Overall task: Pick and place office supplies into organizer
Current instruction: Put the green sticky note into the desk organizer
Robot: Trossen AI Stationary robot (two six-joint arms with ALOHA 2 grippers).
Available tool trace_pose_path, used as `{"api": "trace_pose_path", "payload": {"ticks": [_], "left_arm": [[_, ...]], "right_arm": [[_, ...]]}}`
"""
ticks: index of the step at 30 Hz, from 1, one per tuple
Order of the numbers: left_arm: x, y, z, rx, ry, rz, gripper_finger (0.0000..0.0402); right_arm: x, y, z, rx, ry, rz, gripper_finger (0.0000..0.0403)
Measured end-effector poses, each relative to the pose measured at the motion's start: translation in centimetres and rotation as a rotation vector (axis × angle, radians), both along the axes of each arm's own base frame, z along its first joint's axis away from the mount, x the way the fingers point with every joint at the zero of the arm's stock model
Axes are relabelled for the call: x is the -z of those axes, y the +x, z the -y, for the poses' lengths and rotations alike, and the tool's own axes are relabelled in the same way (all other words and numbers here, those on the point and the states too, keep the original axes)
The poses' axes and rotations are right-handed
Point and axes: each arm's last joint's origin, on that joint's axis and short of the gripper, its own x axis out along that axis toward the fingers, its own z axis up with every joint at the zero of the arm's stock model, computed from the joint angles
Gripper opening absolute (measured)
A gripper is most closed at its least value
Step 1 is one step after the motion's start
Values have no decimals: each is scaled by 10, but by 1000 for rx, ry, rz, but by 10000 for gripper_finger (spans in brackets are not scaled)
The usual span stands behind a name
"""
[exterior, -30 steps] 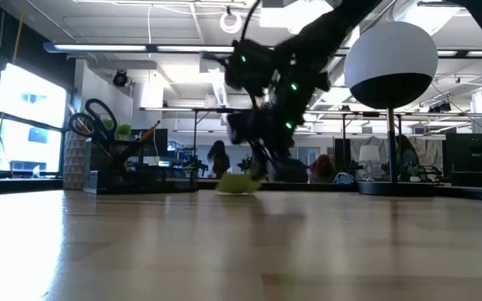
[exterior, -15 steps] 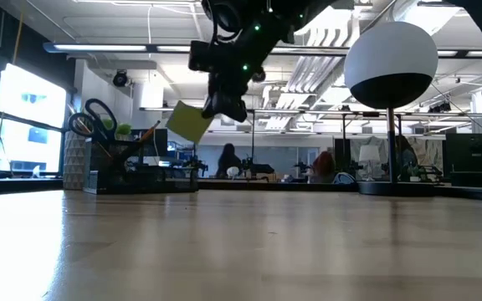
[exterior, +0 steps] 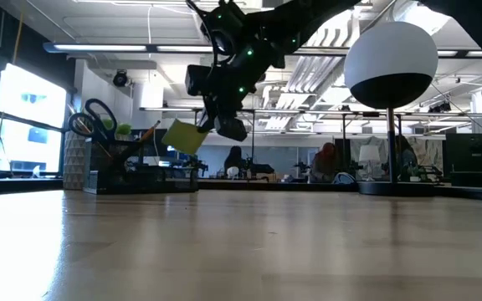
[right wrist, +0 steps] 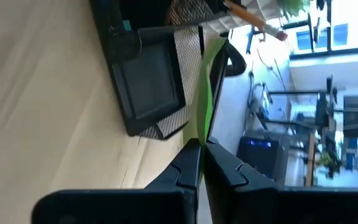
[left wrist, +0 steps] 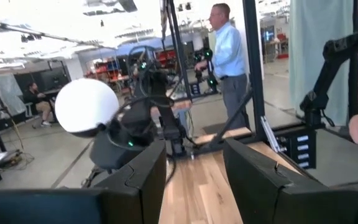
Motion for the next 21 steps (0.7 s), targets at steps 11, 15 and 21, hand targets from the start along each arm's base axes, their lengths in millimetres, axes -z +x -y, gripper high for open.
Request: {"api": "trace_pose_path", "payload": {"ticks": [11,15,21], "left_arm": [[0,19,2,0,6,-49,149],[0,27,3,0,6,-64,149],[2,41,4,-41,-15,-102,149]], "right_arm": [[0,1,17,-90,-36,-16,2],[2,1,22,-111,-33,-14,3],[0,1,30,-190,-25,4,2]]}}
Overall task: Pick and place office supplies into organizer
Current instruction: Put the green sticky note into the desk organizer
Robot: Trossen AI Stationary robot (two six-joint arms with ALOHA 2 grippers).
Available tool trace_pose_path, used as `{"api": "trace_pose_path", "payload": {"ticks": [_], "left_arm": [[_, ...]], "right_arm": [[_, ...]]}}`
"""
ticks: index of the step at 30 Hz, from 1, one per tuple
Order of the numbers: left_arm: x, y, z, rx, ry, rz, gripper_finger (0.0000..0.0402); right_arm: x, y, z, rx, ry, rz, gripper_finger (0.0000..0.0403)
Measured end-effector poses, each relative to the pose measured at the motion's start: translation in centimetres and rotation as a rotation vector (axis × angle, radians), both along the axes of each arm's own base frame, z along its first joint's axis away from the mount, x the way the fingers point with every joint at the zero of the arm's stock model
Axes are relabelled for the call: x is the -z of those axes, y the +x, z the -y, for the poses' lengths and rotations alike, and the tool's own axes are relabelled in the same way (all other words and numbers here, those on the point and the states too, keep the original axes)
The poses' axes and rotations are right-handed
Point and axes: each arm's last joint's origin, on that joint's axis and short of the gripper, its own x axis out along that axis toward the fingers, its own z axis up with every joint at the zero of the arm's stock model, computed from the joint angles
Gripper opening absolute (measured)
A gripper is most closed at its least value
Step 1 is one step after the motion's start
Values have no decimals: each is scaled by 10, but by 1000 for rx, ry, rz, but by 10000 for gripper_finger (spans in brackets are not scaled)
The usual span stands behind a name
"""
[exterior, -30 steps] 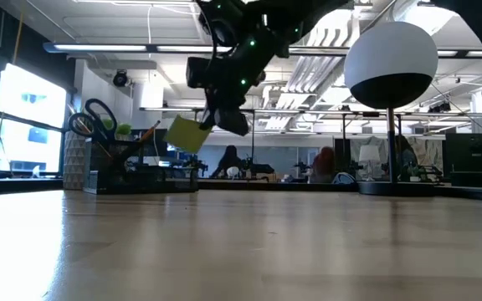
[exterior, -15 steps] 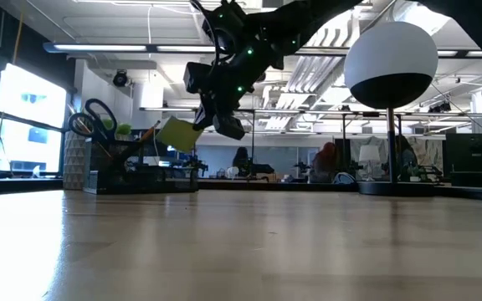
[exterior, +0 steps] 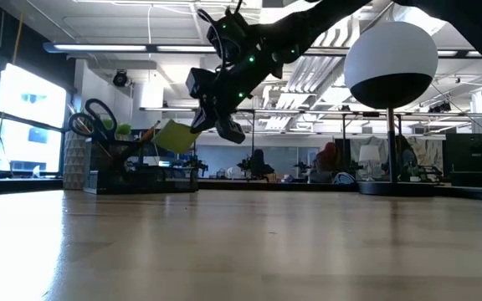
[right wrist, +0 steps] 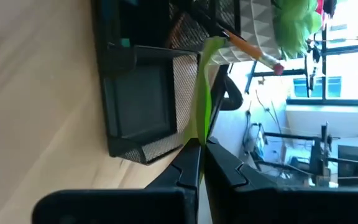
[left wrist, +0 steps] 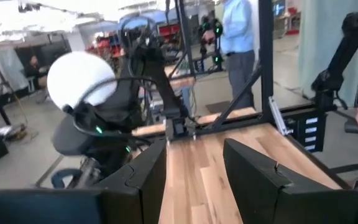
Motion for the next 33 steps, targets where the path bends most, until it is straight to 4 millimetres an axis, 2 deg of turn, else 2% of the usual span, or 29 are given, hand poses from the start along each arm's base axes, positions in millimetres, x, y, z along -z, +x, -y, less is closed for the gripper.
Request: {"api": "trace_pose_path", "payload": {"ticks": [4,9,13,18,25,33], "left_arm": [[3,7,1,-4,-35,-33,149],[5,13,1,-29,-108,-54,149],[10,19,1,-55,-171,-103,149],[20,25,2,-70,-230,-190,149],[17,30,3,-63,-217,-162,149],[10,17,1,-52,-216,-100,149]], "right_arm": [[0,0,10,-3,10,-4,1],[-11,17,16,-15,87,-43,1],[-9,33,19,21,138,-145,1],[-5,41,23,78,179,-242,1],[4,49,26,19,63,-272,1],[14,55,27,-1,34,-258,7]]}}
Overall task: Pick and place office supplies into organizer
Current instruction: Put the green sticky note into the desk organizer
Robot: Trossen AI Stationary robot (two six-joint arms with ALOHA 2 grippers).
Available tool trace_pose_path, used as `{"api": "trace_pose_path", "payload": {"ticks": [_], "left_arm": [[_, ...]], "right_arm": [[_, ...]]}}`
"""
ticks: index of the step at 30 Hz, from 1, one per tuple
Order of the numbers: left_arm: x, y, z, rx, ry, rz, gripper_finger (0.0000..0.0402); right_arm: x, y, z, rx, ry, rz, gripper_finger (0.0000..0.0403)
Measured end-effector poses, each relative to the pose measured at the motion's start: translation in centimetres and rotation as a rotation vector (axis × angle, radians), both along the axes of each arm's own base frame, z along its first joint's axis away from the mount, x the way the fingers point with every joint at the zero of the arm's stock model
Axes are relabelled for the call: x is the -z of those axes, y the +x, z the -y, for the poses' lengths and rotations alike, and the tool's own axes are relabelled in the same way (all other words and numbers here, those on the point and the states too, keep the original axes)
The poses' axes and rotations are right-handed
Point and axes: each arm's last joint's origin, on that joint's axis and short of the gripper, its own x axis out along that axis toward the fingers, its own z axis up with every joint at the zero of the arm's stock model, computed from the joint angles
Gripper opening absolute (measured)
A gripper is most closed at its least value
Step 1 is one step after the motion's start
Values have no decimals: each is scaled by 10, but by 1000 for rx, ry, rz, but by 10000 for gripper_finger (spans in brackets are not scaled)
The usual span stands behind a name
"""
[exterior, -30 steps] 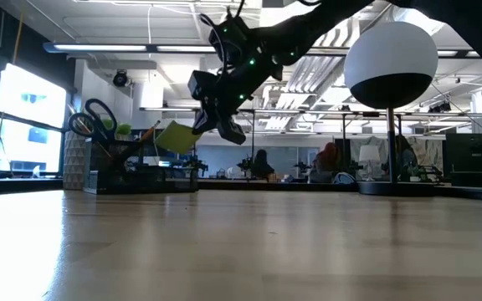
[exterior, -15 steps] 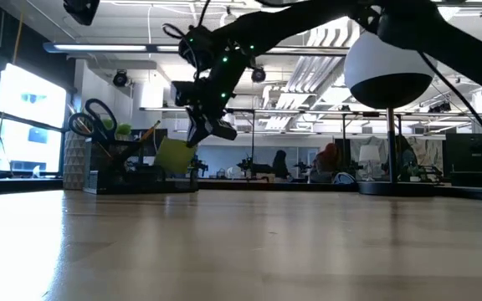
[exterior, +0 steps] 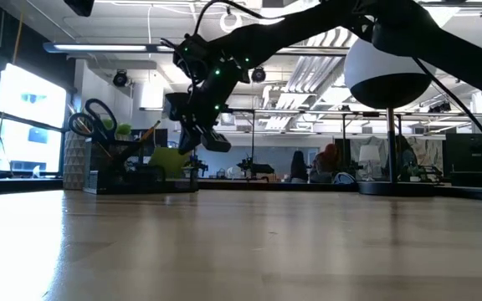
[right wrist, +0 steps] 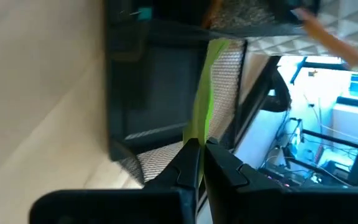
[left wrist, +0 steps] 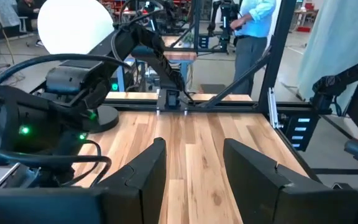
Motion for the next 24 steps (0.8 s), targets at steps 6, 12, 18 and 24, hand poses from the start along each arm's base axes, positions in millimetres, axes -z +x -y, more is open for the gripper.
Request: {"api": "trace_pose_path", "payload": {"ticks": [6,12,18,24], "left_arm": [[0,0,0,4,25,-7,149],[1,0,0,5,30,-9,149],[1,0,0,6,30,-10,149],[1,0,0,6,27,-9,149]], "right_arm": [[7,1,1,1,-16,-19,42],[8,0,0,35,27,-6,85],[10,0,-5,34,47,-19,114],[10,-1,-5,76,86,-6,118]]}}
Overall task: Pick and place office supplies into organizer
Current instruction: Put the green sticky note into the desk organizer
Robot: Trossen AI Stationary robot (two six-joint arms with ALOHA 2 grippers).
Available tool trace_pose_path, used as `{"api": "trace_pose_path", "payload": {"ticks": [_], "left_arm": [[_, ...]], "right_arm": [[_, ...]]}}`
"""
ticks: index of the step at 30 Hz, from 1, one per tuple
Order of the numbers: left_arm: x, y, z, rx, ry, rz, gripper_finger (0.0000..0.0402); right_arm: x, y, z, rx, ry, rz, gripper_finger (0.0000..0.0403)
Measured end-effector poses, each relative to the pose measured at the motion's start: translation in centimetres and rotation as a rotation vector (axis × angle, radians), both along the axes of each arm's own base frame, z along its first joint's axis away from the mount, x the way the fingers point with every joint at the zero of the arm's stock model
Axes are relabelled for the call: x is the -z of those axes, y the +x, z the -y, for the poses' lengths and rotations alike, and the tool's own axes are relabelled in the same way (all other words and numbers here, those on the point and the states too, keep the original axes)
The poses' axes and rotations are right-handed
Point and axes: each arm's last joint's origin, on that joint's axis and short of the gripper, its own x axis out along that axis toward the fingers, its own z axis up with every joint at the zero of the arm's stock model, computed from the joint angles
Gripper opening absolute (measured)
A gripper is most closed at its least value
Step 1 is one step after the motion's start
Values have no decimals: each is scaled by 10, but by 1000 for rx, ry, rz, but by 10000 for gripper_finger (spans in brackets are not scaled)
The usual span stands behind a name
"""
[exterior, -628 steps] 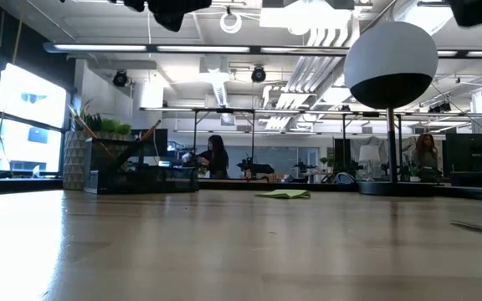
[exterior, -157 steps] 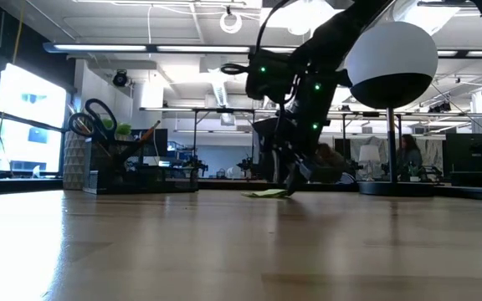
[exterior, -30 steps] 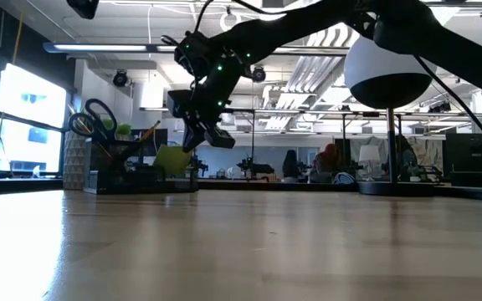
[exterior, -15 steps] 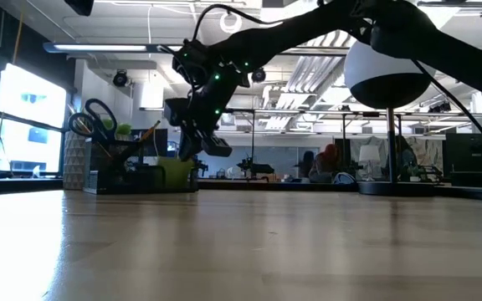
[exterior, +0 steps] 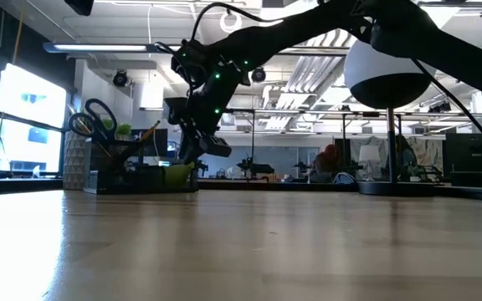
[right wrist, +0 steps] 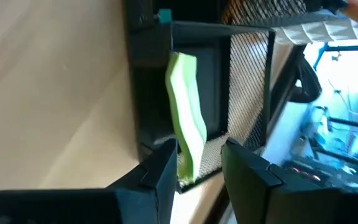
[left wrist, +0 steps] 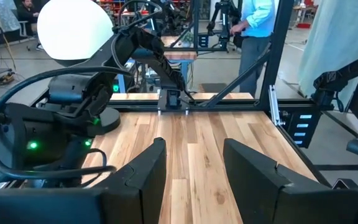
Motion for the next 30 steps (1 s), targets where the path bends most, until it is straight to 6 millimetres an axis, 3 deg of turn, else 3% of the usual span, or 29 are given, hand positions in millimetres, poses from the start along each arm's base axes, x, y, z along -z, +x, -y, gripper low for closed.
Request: {"api": "trace_pose_path", "payload": {"ticks": [5,10,15,25,30], "left_arm": [[0,0,0,0,0,0,149],[1,0,0,-1,1,-7,149],[4,-1,-1,-43,8,-45,149],[21,19,-3,-205,-14,-192,149],[33,42,0,-219,-21,-279,149]], "right_arm": [[-1,1,0,-33,69,39,117],[-6,3,1,92,4,78,117],[-34,-10,-14,206,169,7,115],[-65,-76,-40,555,467,-41,53],[-61,-120,-61,665,545,-15,7]]}}
